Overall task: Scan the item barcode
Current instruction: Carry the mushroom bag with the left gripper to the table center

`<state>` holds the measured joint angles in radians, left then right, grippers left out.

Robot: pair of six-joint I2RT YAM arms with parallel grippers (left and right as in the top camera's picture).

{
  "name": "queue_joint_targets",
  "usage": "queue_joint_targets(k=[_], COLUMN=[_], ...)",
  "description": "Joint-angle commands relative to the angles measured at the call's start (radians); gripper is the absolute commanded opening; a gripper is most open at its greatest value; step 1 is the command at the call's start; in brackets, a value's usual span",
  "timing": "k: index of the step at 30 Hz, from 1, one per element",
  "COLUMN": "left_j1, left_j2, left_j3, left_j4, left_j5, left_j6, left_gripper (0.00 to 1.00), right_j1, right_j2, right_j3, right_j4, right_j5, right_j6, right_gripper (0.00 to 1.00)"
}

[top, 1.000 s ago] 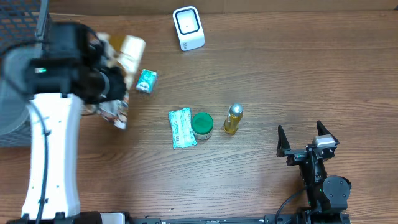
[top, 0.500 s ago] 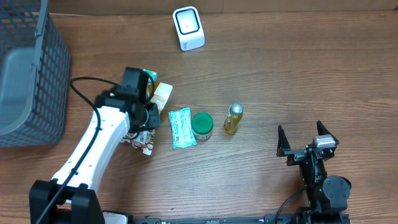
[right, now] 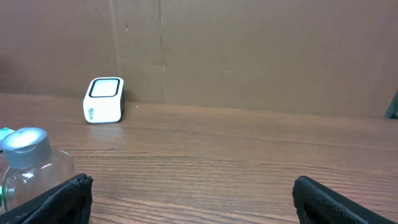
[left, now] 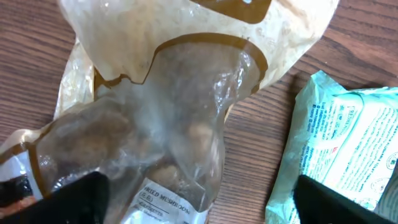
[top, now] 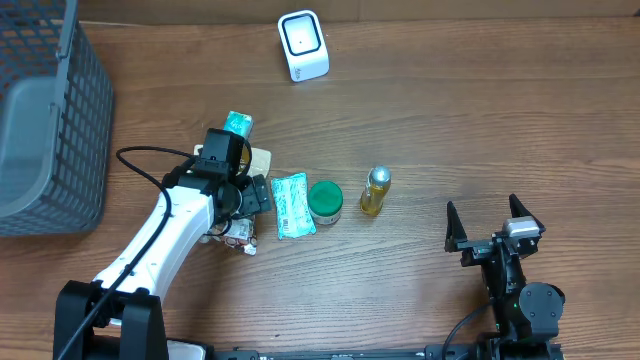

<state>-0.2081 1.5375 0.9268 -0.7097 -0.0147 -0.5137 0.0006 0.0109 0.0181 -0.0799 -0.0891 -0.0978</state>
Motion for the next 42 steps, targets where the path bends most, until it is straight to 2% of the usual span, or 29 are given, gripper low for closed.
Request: queue_joint_targets(k=[1,6,11,15,19,25,31,36,42], left_j1=[-0.003,-0.002,0.0,0.0,0.006,0.076,0.19,0.272,0.288], left_j2=[-0.008,-0.026,-0.045,-0.048,-0.048,-0.068,-0.154,-0.17,-0.165], left_j3=[-0.004,0.101,0.339,0.541,0.677,0.843,0.873,0.873,0.873], left_j4=[0.003,-0.051,-0.206,-0.344,-0.447,-0.548,-0.537,-0.602,-0.602], left_j5=[0.028,0.063,0.042,-0.126,-0.32,-0.331,-0.357,-0.419,-0.41], left_j6=[0.01,0.061,0.202,0.298,0.297,0.286,0.282,0.281,0.282], left_gripper=[1.0,1.0,1.0,1.0,1.0,1.0,1.0,0.99,0.99], right_j1=[-0.002,-0.002,-0.002,-0.002,-0.002,-0.002,-0.002,-0.002,-0.002], right_j2=[-0.008,-0.008,-0.008,-0.008,-0.008,-0.008,-0.008,-0.008,-0.008], right_j3=[-0.01,-0.01,-0.01,-0.01,-0.01,-0.01,-0.01,-0.01,-0.01], right_j4=[0.003,0.003,0.003,0.003,0.003,0.003,0.003,0.003,0.003], right_j5=[0.008,0.008,0.008,0.008,0.008,0.008,0.008,0.008,0.008], right_j6=[-0.001,-0.001,-0.001,-0.001,-0.001,-0.001,-0.001,-0.001,-0.001], right_gripper=[1.0,1.0,1.0,1.0,1.0,1.0,1.0,1.0,1.0])
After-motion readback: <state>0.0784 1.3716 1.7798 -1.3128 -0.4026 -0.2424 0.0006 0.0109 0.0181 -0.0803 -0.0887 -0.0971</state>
